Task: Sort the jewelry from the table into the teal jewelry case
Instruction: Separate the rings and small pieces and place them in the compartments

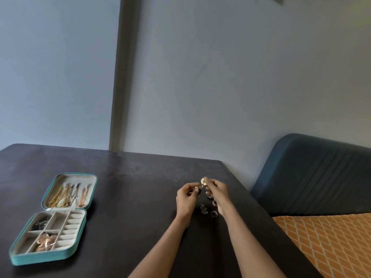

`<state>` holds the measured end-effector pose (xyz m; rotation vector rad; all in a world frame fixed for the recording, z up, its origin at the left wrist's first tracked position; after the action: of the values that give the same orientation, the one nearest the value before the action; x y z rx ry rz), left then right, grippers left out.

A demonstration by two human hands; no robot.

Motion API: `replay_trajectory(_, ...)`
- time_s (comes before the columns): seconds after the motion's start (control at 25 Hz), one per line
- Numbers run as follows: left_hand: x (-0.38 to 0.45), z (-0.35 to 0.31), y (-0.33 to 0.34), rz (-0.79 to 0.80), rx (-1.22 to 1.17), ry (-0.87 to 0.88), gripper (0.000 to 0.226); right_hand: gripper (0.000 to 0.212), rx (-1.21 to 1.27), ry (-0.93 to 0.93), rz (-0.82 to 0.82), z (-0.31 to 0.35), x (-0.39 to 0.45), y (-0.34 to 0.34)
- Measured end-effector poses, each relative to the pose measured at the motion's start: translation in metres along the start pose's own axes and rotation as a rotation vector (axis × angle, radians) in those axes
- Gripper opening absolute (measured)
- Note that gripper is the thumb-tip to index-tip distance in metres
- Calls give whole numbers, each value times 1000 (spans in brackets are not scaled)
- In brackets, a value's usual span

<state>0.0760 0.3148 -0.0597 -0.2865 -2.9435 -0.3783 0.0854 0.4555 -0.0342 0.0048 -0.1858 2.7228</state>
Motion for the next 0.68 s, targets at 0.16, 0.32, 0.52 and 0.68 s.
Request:
replay_trajectory(0.16, -9, -15, -12, 18, -48, -27, 23, 9, 281, -9, 36, 7, -21, 15)
replay_trajectory(0.32, -17, -53, -24, 134, -37, -9, 18, 11, 339, -65, 131, 24, -48, 46)
replay_trajectory(0.52, -28, -73, -70, 67, -41, -23, 12, 17, 422, -84, 245, 39, -77, 88)
replay_trajectory(0.68, -39, -92, -103, 20, 1, -10, 12, 7, 391, -99, 275, 51, -99, 118)
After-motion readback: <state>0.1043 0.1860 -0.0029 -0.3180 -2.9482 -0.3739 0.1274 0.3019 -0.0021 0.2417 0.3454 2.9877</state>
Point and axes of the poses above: each hand's wrist, its own x-axis towards the middle knuckle, its own y-axis out of the palm, z = x × y, the point moved 7 cm from there along x, towards the middle knuckle, and after that the axes turned 4 degrees about z, right-handed, at the moved point
